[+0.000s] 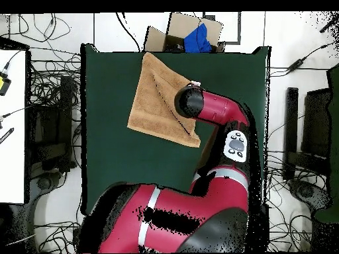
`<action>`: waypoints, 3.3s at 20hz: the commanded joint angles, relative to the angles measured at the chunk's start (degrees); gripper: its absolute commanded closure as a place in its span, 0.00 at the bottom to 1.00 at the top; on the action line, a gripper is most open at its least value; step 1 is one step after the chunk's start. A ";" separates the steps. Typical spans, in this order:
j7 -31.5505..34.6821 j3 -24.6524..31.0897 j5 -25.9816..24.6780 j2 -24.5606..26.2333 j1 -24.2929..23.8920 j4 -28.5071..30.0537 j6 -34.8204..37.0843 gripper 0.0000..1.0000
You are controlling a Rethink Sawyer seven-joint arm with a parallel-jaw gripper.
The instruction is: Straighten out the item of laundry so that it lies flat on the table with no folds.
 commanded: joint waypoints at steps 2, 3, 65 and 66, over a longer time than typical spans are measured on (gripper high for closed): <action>3.59 6.64 -1.73 2.00 2.31 3.57 -0.11 1.00; 3.51 6.69 -1.71 2.01 2.33 3.48 0.00 1.00; -1.35 11.32 -13.08 6.51 -5.67 -7.12 -3.86 1.00; -1.08 11.30 -13.20 6.32 -5.59 -6.85 -3.73 1.00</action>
